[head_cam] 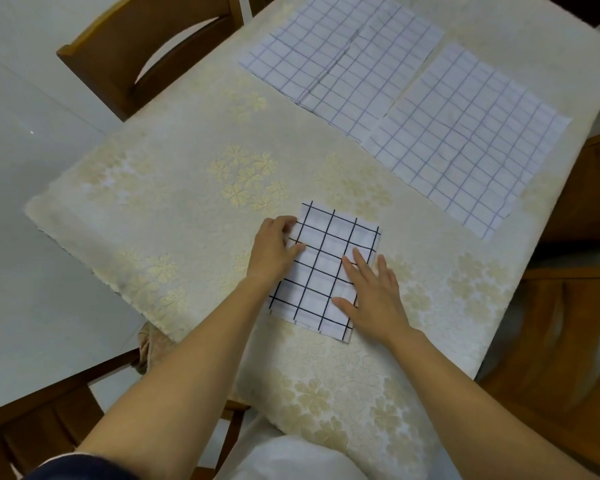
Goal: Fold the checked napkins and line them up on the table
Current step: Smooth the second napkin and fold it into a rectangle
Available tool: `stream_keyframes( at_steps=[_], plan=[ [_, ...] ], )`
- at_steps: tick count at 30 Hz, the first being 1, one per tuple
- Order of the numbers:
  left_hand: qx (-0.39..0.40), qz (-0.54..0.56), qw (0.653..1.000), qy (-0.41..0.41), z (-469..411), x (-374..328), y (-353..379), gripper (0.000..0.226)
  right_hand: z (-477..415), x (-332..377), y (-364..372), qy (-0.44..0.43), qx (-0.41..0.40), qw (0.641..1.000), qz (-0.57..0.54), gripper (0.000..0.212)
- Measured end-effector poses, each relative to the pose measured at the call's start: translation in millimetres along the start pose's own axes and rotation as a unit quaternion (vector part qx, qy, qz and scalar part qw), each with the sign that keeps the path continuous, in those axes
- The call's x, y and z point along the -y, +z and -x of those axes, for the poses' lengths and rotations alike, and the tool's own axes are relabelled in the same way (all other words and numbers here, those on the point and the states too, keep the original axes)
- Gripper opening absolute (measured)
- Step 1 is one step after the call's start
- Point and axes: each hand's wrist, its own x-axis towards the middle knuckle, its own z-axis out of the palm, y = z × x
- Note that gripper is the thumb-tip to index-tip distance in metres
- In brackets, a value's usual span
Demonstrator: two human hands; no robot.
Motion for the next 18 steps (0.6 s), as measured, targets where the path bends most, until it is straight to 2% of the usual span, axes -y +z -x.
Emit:
stream_keyframes(
  at_steps=[4, 6, 8, 9, 12, 15, 18],
  plan=[
    [0.01, -0.015, 1.0, 0.006, 1, 0, -1, 0.056, 1, -4, -7, 0.01, -0.05, 0.997, -0.057, 0.071],
    [-0.049, -0.104, 0.991, 0.069, 6, -6, -1, 0.053, -2, -10, -12, 0.029, -0.069, 0.994, -0.078, 0.067],
    [-0.097, -0.19, 0.962, 0.171, 17, -20, 7, 0.046, -9, -16, -17, 0.036, -0.072, 0.993, -0.086, 0.064],
    [-0.085, -0.196, 0.955, 0.206, 25, -28, 16, 0.044, -14, -18, -18, 0.034, -0.069, 0.994, -0.081, 0.062],
    [0.034, -0.219, 0.934, 0.279, 53, -37, 60, 0.051, -25, -22, -23, 0.021, -0.07, 0.996, -0.052, 0.054],
    [0.12, -0.281, 0.921, 0.241, 68, -17, 91, 0.062, -30, -26, -28, 0.014, -0.084, 0.996, -0.033, 0.048],
    [0.135, -0.327, 0.906, 0.232, 69, -3, 99, 0.069, -32, -32, -31, 0.005, -0.09, 0.996, -0.023, 0.048]
  ],
)
